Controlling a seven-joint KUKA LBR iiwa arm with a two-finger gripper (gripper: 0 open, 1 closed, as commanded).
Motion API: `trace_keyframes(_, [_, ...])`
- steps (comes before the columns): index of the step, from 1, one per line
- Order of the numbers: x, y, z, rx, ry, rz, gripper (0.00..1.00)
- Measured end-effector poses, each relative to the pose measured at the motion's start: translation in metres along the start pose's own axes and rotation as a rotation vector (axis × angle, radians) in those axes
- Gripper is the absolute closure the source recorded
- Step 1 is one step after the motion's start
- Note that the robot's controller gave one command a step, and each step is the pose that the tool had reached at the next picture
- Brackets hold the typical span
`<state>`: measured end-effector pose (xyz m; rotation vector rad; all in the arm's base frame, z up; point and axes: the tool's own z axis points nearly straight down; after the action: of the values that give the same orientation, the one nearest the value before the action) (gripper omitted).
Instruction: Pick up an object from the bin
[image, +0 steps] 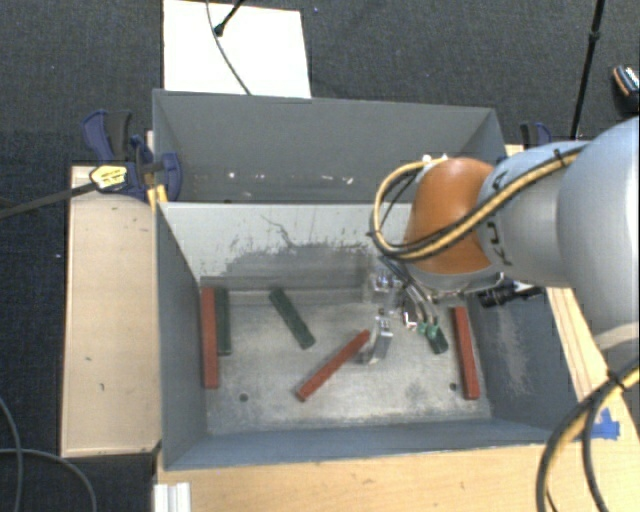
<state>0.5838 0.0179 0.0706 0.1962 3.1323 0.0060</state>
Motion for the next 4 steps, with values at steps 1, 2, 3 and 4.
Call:
trace_keyframes(1, [0.0,-0.003,0.0,0.003,0.0,-0.003,1.0])
trace_keyframes(2, [0.0,-0.003,0.0,0.004,0.0,-0.006,0.0])
trace_keyframes(3, [0.042,-0.046,0.0,0.004,0.003,-0.286,0.0])
trace_keyframes(4, [0.037,0.018,-0.014,0.0,-0.003,-0.401,0.0])
